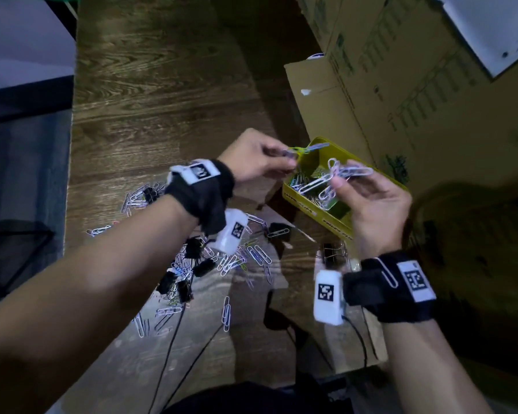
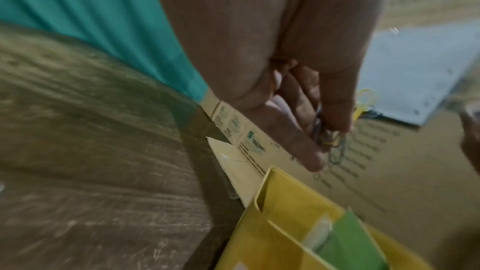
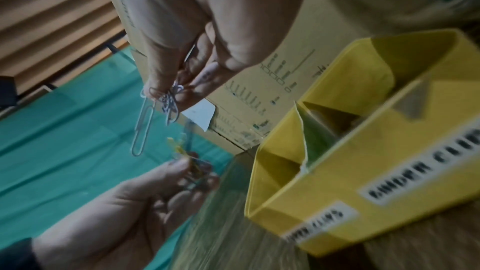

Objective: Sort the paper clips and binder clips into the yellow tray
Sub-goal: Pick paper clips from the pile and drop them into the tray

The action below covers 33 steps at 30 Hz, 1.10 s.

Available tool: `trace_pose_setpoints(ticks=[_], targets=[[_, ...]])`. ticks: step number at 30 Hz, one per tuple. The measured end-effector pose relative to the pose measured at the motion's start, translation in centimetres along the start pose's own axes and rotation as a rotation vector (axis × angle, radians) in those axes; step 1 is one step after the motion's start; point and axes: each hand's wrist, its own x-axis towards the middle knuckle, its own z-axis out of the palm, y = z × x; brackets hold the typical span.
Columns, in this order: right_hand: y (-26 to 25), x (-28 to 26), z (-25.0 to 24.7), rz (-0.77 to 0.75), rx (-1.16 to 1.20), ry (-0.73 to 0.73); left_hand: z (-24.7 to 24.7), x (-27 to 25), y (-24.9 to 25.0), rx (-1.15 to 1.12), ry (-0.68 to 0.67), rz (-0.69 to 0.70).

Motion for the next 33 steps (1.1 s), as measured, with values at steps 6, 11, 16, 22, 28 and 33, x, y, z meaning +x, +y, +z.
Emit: trace_pose_setpoints(ticks=[6,11,16,22,28,33], targets=[[0.0,4.4,-0.3,0.007,-0.085,0.005,4.0,3.4,-0.3,0.589,-0.023,-0.028],[3.0,7.8,-0.3,0.096,-0.476,-0.030,3.3,2.4,-1.7,0.565,0.096,0.062],[5.0,9.0,0.5,0.170,-0.925,-0.275,-1.2,-2.5,-5.6,0.530,0.169,-0.005],[4.2,6.6,2.1,-0.077,-1.064,-0.401,-4.1,-9.1,-10.7,1.121,-0.085,-0.121],[7.3,0.8,4.5,-0.371,-0.969,-0.733,-3.0,-10.2,-13.1,1.061,-0.032,-0.160],[12.5,-2.9,4.4,-0.165,-1.321,-1.123,-3.0,-10.9,-13.7,0.959,0.025,-0.075]])
